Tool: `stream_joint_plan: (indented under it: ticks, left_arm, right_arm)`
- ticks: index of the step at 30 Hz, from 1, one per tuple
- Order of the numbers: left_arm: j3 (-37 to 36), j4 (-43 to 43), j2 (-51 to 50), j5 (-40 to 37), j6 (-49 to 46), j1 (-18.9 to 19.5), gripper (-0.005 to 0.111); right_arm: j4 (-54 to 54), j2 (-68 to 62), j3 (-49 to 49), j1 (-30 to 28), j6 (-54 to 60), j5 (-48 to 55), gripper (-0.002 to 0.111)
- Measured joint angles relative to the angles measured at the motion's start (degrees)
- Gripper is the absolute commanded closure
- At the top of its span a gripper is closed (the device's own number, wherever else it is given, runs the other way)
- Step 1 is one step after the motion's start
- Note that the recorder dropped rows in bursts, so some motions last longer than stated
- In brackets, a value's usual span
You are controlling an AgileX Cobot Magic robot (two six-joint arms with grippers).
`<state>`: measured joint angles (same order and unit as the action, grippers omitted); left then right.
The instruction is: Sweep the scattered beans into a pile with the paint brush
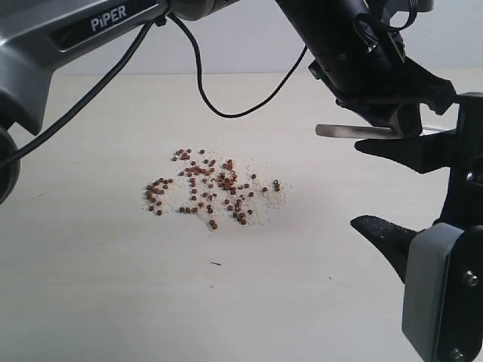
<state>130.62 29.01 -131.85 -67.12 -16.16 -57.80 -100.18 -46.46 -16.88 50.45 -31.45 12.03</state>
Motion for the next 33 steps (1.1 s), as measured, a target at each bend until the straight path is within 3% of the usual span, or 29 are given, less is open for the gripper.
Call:
stream_joint_plan:
  ticks: [13,21,28,33]
  left_arm:
    - [0.0,1.9,0.0,0.0,-0.1,-0.5,0.107]
    - [0.0,1.9,0.0,-0.4,-2.2,0.1,0.107]
    - [0.0,1.9,0.0,-1.7,-4.9,2.3,0.107]
    - [0.0,3.0,0.0,-2.8,-7.5,3.2,0.107]
  right_arm:
    - [0.0,0.0,0.0,0.1,-1.3,3.7,0.044]
    - [0.1,4.5,0.0,0.1,-1.3,-1.7,0.044]
    - [8.2,20.7,0.0,0.1,0.4,10.0,0.044]
    - [23.9,31.9,2.2,0.1,14.7,24.4,0.044]
